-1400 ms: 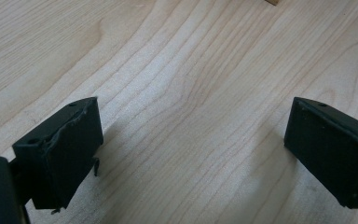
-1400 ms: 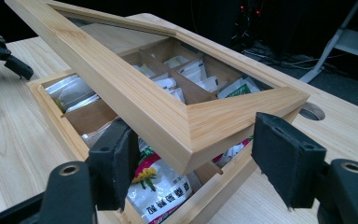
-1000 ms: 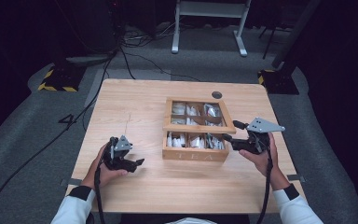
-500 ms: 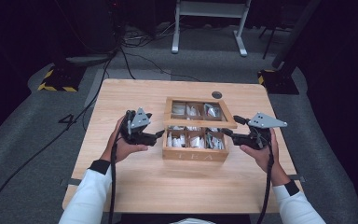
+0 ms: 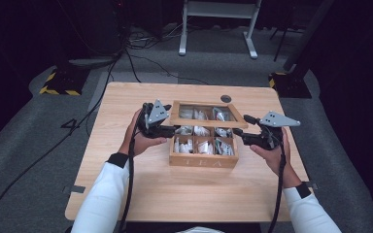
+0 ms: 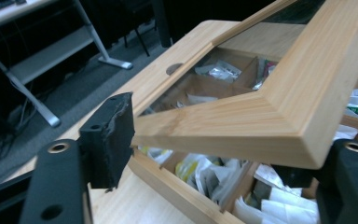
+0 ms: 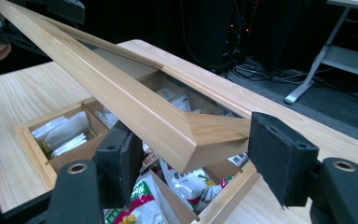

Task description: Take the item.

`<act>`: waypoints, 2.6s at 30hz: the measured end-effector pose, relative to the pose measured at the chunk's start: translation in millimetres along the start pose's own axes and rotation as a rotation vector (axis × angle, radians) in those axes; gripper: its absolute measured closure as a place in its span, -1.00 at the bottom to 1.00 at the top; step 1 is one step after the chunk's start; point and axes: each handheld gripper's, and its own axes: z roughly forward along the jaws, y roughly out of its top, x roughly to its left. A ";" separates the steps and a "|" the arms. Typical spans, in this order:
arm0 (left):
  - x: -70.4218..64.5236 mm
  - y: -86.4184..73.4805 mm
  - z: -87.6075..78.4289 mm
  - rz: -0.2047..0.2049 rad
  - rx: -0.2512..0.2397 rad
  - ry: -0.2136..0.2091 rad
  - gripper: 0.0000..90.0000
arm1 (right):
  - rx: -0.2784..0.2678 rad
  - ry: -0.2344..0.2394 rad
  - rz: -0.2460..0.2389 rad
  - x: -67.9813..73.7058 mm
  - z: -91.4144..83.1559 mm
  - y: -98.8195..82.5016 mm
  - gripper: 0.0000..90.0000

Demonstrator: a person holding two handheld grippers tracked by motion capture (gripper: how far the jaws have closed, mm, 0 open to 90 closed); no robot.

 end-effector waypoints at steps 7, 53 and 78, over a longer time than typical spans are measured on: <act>5.0 6.3 3.7 0.008 -0.022 -0.006 -0.11 | -0.031 -0.008 0.001 -3.7 -0.4 5.1 -0.12; 56.2 47.6 40.5 -0.120 -0.117 0.043 0.07 | -0.122 -0.131 0.008 -45.7 21.7 69.0 0.26; 67.2 42.7 71.1 -0.183 -0.073 0.142 0.02 | -0.073 -0.201 0.028 -64.6 55.0 87.6 0.28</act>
